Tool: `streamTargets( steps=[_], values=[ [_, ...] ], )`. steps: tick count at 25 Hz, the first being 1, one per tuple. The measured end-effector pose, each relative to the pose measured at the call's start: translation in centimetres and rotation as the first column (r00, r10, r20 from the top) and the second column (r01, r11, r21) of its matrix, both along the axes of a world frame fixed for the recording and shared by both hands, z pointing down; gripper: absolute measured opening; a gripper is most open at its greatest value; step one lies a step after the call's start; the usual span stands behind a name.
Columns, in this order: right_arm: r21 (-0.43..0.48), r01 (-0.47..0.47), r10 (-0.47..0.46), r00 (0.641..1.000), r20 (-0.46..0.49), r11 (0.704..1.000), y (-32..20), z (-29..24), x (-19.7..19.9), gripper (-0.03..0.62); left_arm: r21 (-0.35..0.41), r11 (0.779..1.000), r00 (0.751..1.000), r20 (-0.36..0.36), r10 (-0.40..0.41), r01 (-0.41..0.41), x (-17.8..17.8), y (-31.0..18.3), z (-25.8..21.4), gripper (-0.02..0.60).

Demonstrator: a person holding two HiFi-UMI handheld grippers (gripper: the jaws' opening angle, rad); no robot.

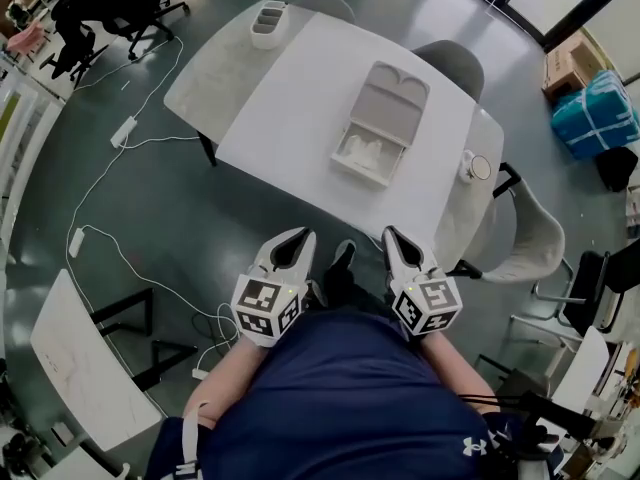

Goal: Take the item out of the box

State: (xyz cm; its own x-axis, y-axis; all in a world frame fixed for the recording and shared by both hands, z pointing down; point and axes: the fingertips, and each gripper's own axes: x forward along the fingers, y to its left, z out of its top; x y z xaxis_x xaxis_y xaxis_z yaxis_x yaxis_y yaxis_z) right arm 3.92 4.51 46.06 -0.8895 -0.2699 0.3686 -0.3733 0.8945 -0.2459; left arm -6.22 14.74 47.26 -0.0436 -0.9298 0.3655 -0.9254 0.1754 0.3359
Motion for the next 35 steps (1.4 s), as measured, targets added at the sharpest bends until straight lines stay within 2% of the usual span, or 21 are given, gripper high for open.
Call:
streamTargets(
  steps=[8, 14, 18, 23, 26, 29, 31, 35],
  values=[
    [-0.053, -0.012, 0.015, 0.998, 0.063, 0.999, -7.4, 0.0, -3.8, 0.002, -0.052, 0.998, 0.997, 0.064, 0.034, -0.031, -3.1, -7.0, -0.6, 0.023],
    [-0.099, -0.059, 0.068, 0.994, 0.085, 0.993, -11.9, 0.3, -4.3, 0.002, -0.112, 0.986, 0.985, 0.103, 0.138, -0.126, -2.9, -12.4, -0.3, 0.023],
    [-0.104, -0.087, 0.094, 0.993, 0.073, 0.991, -13.8, 0.7, -3.7, 0.002, -0.164, 0.969, 0.967, 0.148, 0.209, -0.185, -2.6, -15.0, 0.7, 0.023],
    [-0.123, -0.157, 0.162, 0.986, 0.039, 0.98, -15.1, 1.5, -2.4, 0.002, -0.204, 0.944, 0.954, 0.095, 0.285, -0.261, -2.5, -17.3, 2.1, 0.023],
    [-0.133, -0.22, 0.223, 0.975, 0.009, 0.966, -15.6, 2.0, -1.7, 0.002, -0.246, 0.915, 0.934, 0.079, 0.348, -0.321, -2.8, -18.5, 3.6, 0.026],
    [-0.134, -0.281, 0.282, 0.959, -0.013, 0.95, -16.0, 2.1, -1.4, 0.002, -0.296, 0.87, 0.904, 0.046, 0.426, -0.395, -3.1, -20.0, 5.4, 0.058],
    [-0.136, -0.308, 0.308, 0.951, -0.025, 0.941, -16.0, 2.4, -1.4, 0.002, -0.328, 0.84, 0.878, 0.059, 0.475, -0.433, -3.5, -21.1, 6.4, 0.061],
    [-0.148, -0.382, 0.379, 0.924, -0.051, 0.912, -15.6, 3.3, -0.5, 0.002, -0.448, 0.751, 0.807, 0.102, 0.582, -0.485, -3.9, -22.4, 10.0, 0.061]
  ],
)
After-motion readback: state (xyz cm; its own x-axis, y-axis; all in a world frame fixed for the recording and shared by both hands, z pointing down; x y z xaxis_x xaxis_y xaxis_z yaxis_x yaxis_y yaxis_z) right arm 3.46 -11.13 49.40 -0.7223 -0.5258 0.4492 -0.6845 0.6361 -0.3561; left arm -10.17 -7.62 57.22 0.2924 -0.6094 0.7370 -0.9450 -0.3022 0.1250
